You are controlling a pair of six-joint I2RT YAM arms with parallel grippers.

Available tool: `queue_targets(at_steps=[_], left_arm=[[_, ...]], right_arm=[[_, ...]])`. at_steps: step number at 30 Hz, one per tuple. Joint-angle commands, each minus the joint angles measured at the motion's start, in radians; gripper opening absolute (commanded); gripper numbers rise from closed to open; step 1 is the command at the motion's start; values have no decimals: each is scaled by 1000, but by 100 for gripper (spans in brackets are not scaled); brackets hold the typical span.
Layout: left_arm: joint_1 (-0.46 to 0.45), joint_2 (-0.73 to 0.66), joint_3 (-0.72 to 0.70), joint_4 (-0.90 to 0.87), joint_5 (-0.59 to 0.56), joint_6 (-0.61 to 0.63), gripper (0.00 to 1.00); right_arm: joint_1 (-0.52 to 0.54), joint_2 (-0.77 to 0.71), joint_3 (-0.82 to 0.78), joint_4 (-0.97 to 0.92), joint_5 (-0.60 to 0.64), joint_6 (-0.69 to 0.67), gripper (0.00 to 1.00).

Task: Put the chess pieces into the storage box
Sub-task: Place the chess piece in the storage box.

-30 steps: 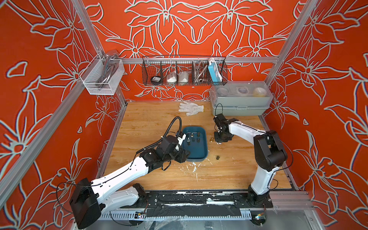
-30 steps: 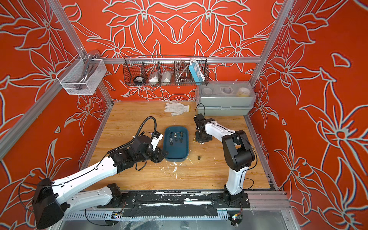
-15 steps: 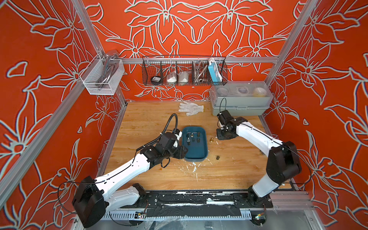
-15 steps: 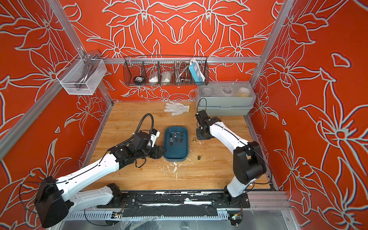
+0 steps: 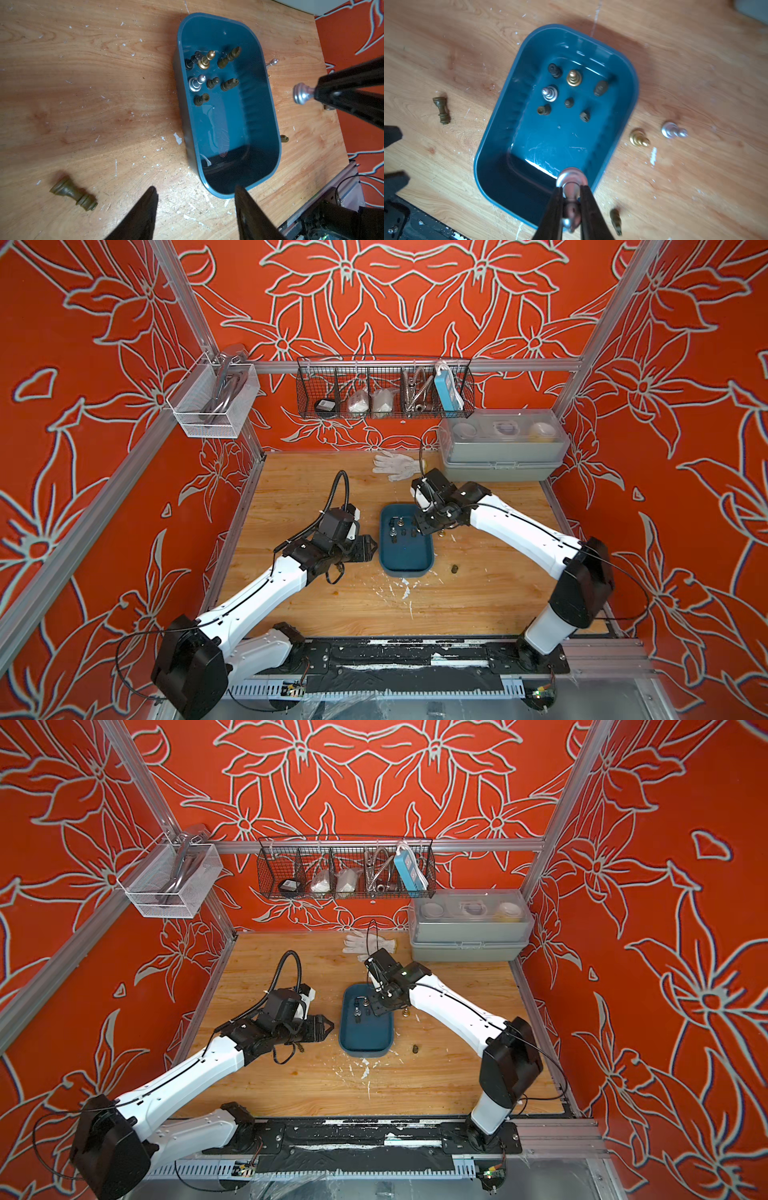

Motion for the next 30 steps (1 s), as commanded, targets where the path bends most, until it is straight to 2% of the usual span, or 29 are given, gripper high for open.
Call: queue_targets(at_steps=[1,10,30], left_arm=[[6,-8,-16,-25,-4,-4,59],[6,-15,-31,-31,-15,12,59],[6,-2,-35,-22,-3,24,60]], right_arm=[[17,88,38,-24,-4,-27,17],[42,257,115,-6,18,-41,16],[54,358,139,5,25,-32,17]])
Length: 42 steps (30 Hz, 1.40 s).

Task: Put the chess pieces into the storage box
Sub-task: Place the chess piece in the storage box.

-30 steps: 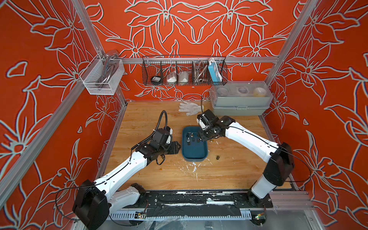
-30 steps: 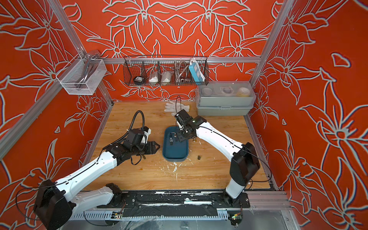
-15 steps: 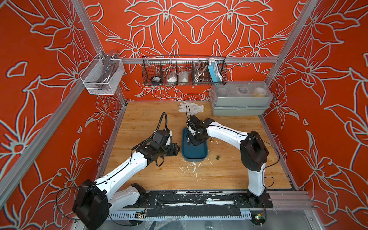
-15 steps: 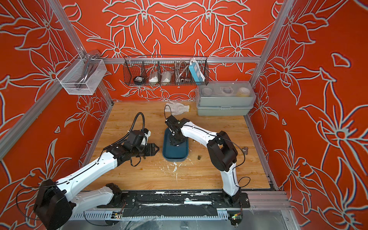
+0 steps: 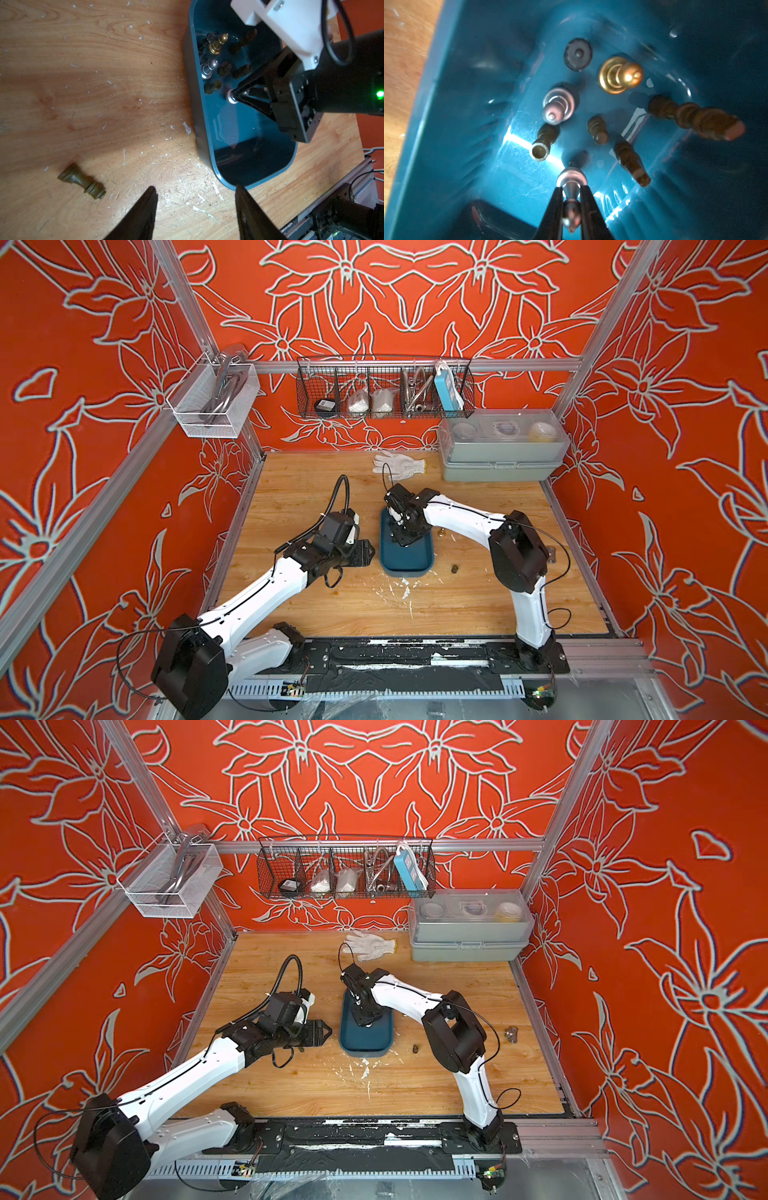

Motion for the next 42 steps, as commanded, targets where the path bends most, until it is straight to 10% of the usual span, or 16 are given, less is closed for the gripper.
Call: queue_targets(at_steps=[1,25,34,42], left_arm=[[6,-2,-11,3,6,8,60],[6,-11,-11,3,12,4,60],[-7,-39,24,22,6,19,60],[-228,22,92,73,-51,128,59]], right_arm=[[5,22,11,-4,18,-2,16],[6,0,3,-3,50,1,33],[4,-279,-99,-5,39,12,40],[-131,-609,-415,-25,57,115,43]])
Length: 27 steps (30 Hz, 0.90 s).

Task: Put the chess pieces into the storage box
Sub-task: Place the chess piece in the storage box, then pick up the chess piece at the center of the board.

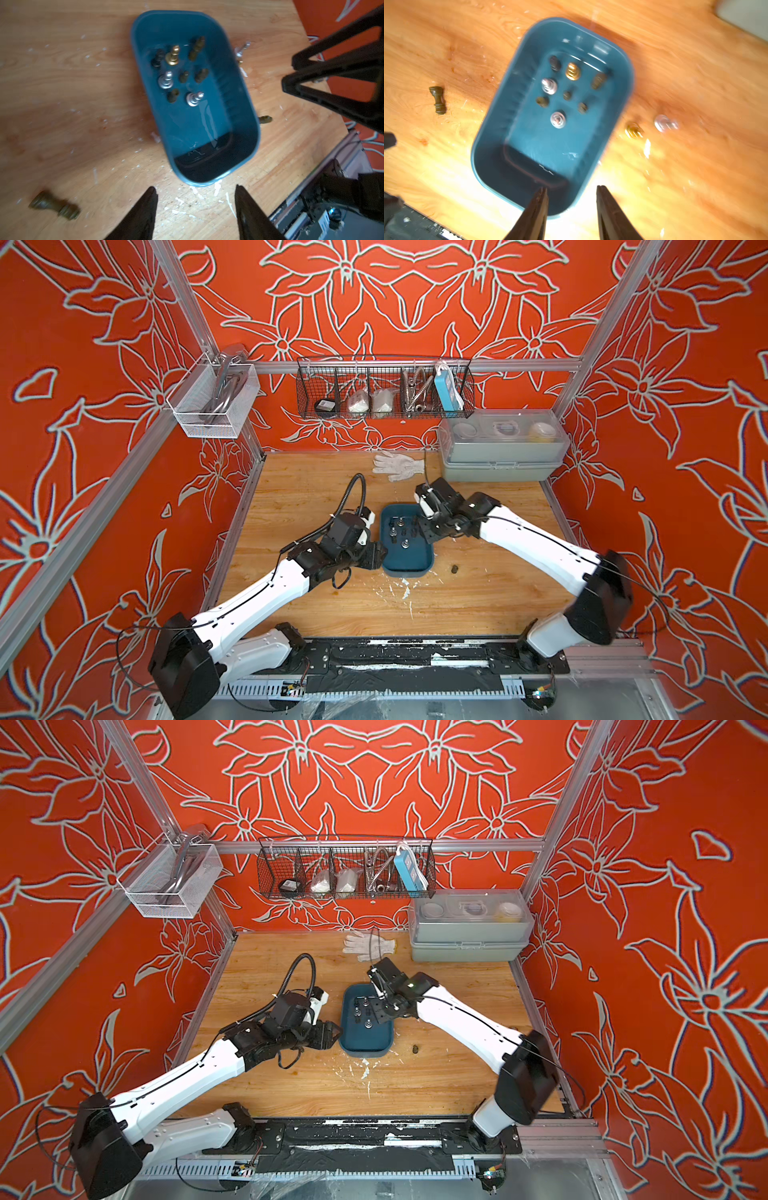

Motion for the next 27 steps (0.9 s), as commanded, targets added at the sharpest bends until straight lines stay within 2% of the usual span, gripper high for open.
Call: queue_targets(at_steps=[1,3,7,13,20,27], left_arm=[[-61,30,9,49,-1,63,59],[-81,44,2,71,25,72,59],[-101,62,-8,98,46,80,59],[-101,77,-17,98,45,81,59],[-101,96,-23,91,39,80,59],[-101,126,-20,96,45,77,59]], right_arm=[[-87,-76,-133,-47,-4,70,44],[-117,-124,-195,-67,-5,76,46],[-122,-125,-257,-90,-15,83,47],[-123,-46,-313,-29,-28,97,49],[-124,40,-331,52,-74,104,46],[-121,97,-330,60,-60,103,43]])
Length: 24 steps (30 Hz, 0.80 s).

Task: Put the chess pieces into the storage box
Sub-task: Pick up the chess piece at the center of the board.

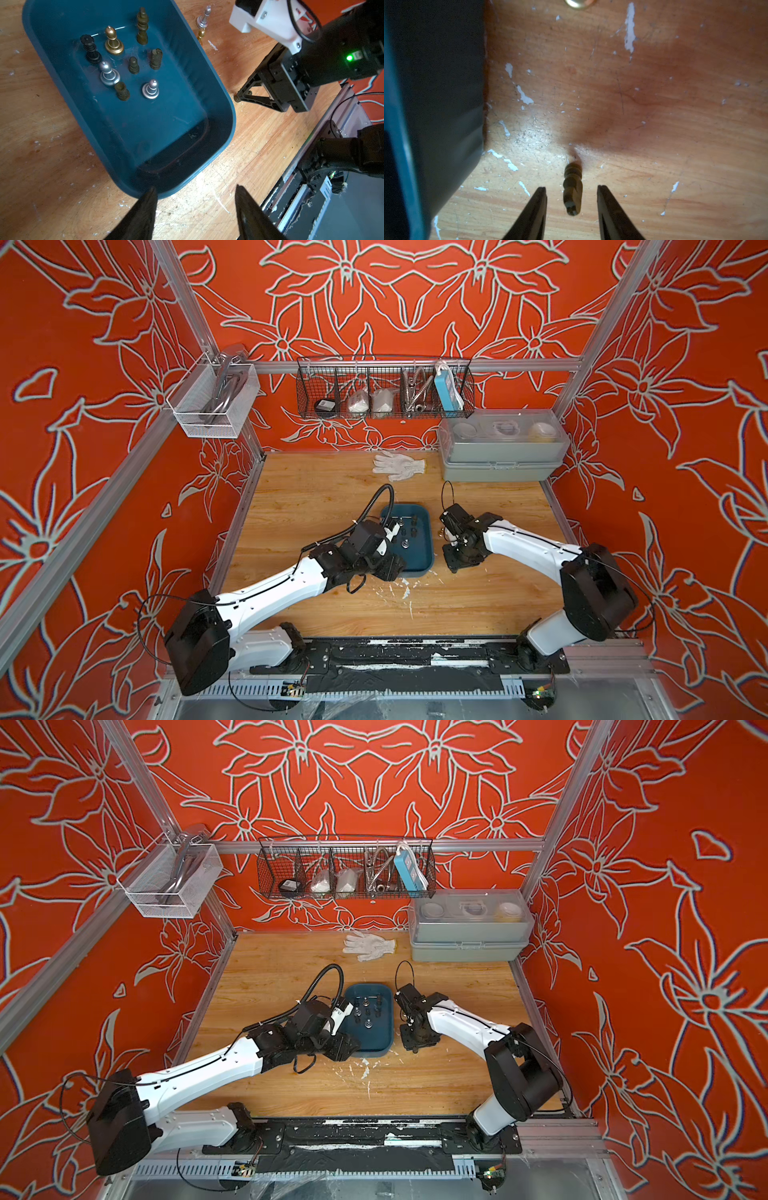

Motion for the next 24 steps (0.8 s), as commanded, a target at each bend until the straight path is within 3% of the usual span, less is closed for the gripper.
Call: queue_targets(at_steps=[1,24], left_arm=[[-5,15,-6,12,6,11,60],[-5,27,-6,2,-32,7,60]], right_arm=[[3,22,-15,9,0,10,43],[3,59,-27,41,16,-2,26]])
